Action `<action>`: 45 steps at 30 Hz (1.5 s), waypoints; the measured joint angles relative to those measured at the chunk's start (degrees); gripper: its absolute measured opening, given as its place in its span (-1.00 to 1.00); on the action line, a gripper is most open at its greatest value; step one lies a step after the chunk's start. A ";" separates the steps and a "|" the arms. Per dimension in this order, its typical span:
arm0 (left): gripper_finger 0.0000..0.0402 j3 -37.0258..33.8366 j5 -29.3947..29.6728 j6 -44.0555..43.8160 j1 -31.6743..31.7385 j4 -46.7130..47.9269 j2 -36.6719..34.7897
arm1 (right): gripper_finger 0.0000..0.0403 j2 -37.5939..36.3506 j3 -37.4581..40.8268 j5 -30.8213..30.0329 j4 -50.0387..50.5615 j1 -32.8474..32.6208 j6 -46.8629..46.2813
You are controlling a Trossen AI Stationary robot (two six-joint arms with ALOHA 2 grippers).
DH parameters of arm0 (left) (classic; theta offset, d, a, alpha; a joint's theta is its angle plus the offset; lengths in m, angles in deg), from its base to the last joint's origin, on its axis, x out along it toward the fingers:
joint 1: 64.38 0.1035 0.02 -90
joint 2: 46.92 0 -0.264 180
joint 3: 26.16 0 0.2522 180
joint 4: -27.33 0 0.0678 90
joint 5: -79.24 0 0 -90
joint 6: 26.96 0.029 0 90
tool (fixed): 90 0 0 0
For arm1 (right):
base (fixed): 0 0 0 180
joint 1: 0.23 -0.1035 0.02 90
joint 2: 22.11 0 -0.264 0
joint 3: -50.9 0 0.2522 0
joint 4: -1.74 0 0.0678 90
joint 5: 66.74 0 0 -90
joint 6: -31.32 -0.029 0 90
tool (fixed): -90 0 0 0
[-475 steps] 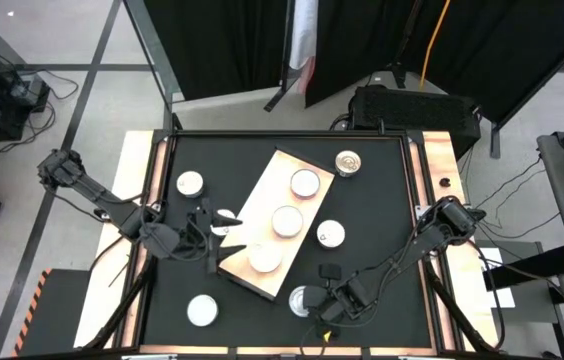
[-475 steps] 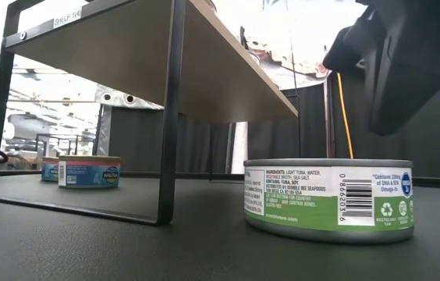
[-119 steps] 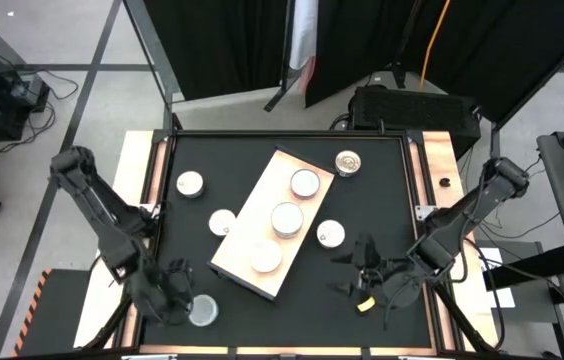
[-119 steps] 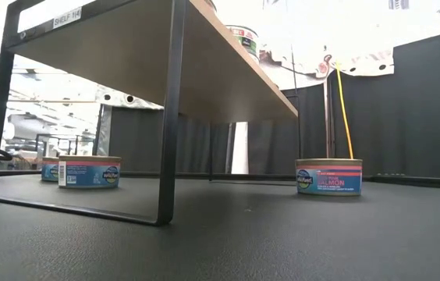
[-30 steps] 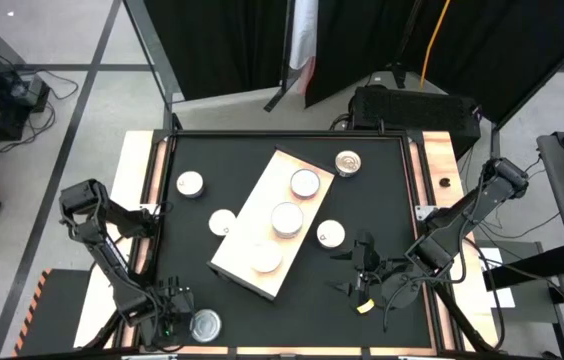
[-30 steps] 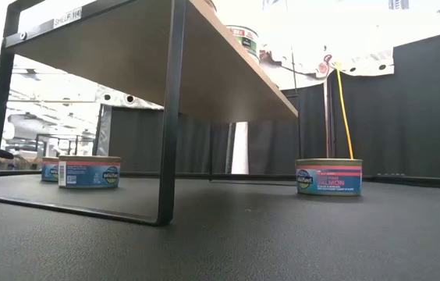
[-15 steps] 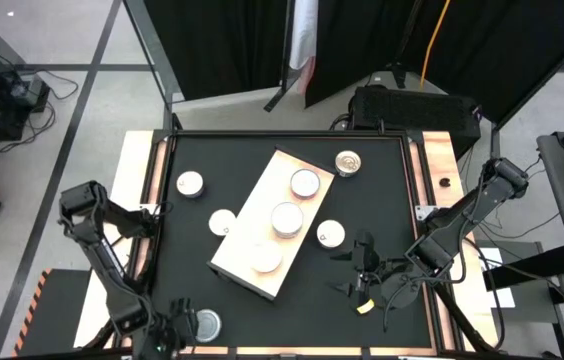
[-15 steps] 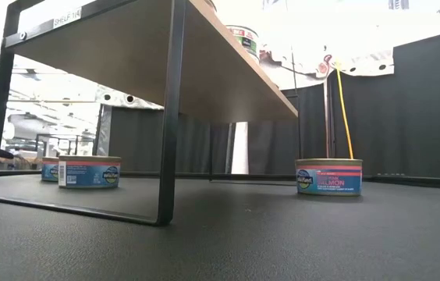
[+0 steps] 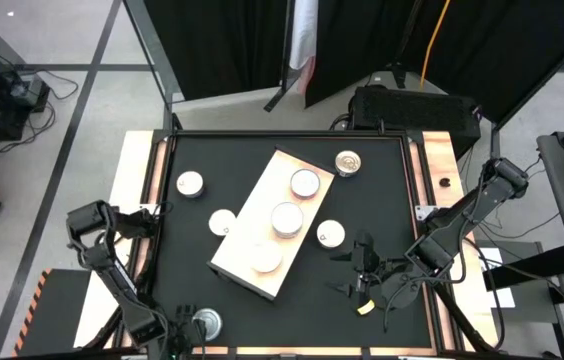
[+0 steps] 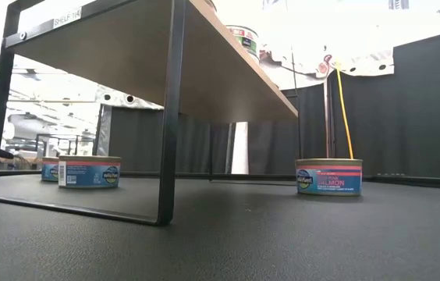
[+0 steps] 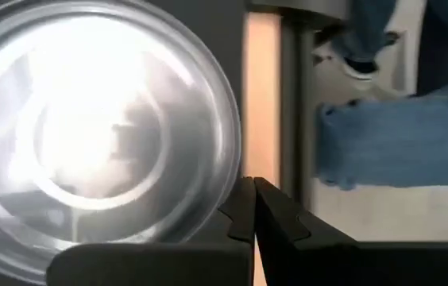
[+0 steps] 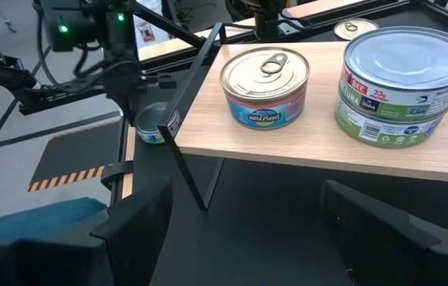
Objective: Stack canned seafood by type on shelf
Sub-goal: Stack the green tuna can on top of the other green tuna cans on the shelf
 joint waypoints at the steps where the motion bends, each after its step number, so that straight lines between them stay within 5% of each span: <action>1: -0.98 0.02 0.04 -0.11 0.28 0.63 0.25 | 0.55 0.00 0.00 0.00 0.00 0.00 -0.01; 10: -0.98 0.04 0.50 -0.02 1.90 5.93 -0.05 | 0.55 0.00 0.00 0.00 -0.13 0.00 0.00; 16: -0.98 1.54 -1.73 -8.46 0.48 11.63 -3.90 | 0.55 0.00 0.00 0.10 -0.13 0.00 0.00; 24: -0.98 5.90 5.04 -13.44 0.39 24.59 -5.79 | 0.55 0.00 0.00 0.20 -0.04 0.00 0.66; 45: -0.98 5.68 2.74 -14.75 1.51 25.25 -3.29 | 0.55 0.00 0.00 0.20 0.00 0.00 0.66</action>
